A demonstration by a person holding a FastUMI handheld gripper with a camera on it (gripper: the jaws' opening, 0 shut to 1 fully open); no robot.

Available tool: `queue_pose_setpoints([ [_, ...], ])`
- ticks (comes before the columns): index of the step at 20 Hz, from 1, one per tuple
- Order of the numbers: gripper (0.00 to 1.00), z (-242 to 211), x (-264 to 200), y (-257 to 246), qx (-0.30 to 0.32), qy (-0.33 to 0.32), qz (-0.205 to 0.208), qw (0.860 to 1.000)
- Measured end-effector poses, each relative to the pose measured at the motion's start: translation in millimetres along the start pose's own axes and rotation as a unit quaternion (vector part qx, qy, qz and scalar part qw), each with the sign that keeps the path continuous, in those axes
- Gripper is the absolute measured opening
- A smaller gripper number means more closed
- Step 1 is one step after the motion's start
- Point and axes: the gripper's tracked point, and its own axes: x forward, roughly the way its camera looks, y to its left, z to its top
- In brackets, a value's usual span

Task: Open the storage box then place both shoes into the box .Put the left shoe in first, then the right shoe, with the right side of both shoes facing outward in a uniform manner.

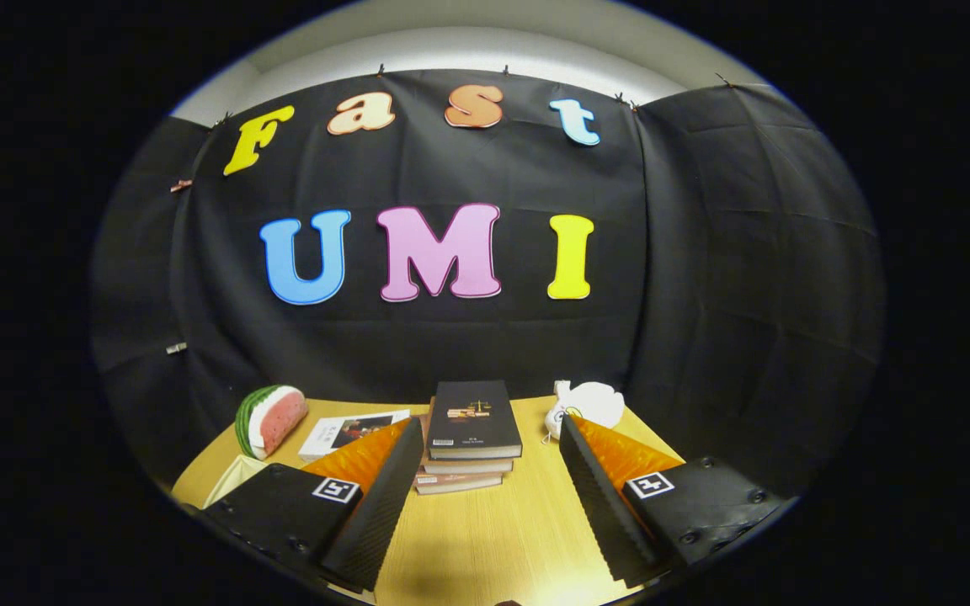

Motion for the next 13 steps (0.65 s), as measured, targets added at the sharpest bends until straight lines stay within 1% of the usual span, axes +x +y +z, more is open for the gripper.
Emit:
queue_pose_setpoints([
  [5, 0.99, 32, -11, -16, 0.003, -0.045, -0.001, 0.999],
  [8, 0.99, 37, -13, -21, -0.017, -0.055, -0.004, 0.998],
  [13, 0.99, 44, -16, -12, -0.025, -0.066, 0.01, 0.997],
])
